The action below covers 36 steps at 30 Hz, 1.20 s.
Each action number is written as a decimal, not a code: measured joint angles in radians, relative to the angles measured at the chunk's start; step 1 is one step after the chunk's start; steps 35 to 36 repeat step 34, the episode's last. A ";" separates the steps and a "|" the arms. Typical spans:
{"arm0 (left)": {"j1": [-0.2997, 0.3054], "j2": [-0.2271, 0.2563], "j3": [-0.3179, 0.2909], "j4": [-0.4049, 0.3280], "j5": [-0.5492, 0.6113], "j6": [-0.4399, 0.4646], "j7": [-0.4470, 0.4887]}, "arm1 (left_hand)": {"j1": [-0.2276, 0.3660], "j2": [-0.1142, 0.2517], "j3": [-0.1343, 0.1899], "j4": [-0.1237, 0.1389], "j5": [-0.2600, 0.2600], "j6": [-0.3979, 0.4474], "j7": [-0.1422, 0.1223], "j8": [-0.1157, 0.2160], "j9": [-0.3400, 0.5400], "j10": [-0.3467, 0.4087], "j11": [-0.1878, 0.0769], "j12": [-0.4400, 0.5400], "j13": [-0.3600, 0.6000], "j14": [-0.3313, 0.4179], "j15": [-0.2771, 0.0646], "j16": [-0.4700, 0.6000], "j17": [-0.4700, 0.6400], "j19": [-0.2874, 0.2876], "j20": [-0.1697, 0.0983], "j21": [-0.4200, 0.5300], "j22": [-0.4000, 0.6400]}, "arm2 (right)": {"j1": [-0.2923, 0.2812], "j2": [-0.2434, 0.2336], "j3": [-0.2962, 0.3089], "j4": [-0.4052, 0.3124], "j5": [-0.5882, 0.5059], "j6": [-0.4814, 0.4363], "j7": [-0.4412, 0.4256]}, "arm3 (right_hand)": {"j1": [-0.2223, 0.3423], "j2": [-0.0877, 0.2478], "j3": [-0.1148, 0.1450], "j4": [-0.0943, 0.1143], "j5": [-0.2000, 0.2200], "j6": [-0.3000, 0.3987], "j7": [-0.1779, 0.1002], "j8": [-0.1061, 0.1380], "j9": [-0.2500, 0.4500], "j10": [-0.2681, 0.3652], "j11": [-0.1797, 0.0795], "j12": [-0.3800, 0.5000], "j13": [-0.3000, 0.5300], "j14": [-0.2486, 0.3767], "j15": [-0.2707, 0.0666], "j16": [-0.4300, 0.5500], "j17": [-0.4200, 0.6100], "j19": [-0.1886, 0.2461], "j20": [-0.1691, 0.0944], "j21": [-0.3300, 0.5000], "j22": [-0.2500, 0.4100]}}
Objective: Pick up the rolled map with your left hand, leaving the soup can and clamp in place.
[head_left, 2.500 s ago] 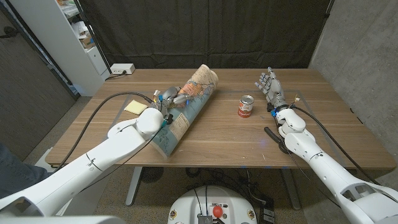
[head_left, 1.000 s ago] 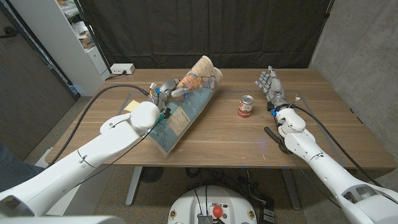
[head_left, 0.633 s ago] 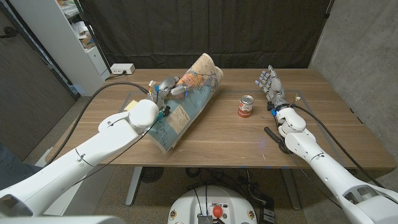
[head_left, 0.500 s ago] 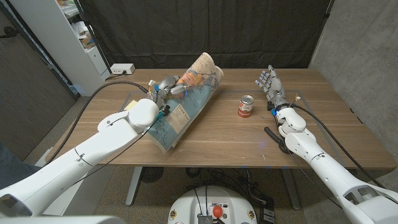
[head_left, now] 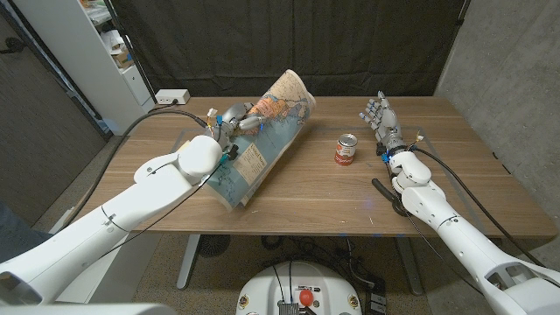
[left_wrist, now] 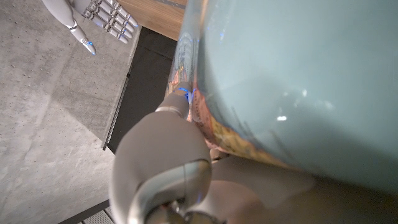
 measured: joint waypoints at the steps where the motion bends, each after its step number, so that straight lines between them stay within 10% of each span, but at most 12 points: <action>1: 0.000 0.000 0.000 0.000 0.000 0.000 0.000 | 0.000 0.000 0.000 0.000 0.000 0.000 0.000 0.000 0.000 0.000 0.000 0.000 0.000 0.000 0.000 0.000 0.000 0.000 0.000 0.000 0.000 | 0.000 0.000 0.000 -0.001 0.000 0.000 0.000 | 0.000 0.000 0.000 0.000 0.000 0.000 0.000 0.000 0.000 0.000 0.000 0.000 0.000 0.000 0.000 0.000 0.000 0.000 0.000 0.000 0.000; 36: -0.005 0.003 -0.002 -0.020 0.005 0.013 -0.003 | 0.004 -0.004 0.003 0.003 0.006 0.000 0.000 0.000 0.000 0.000 0.000 0.000 0.009 0.000 0.000 -0.006 0.005 -0.005 0.006 0.007 0.000 | -0.002 0.003 -0.001 0.003 0.002 0.000 0.000 | 0.004 0.004 -0.003 -0.003 0.000 0.000 0.000 0.000 0.000 0.000 0.000 0.000 0.000 0.000 0.000 0.000 0.000 0.000 0.000 0.000 0.000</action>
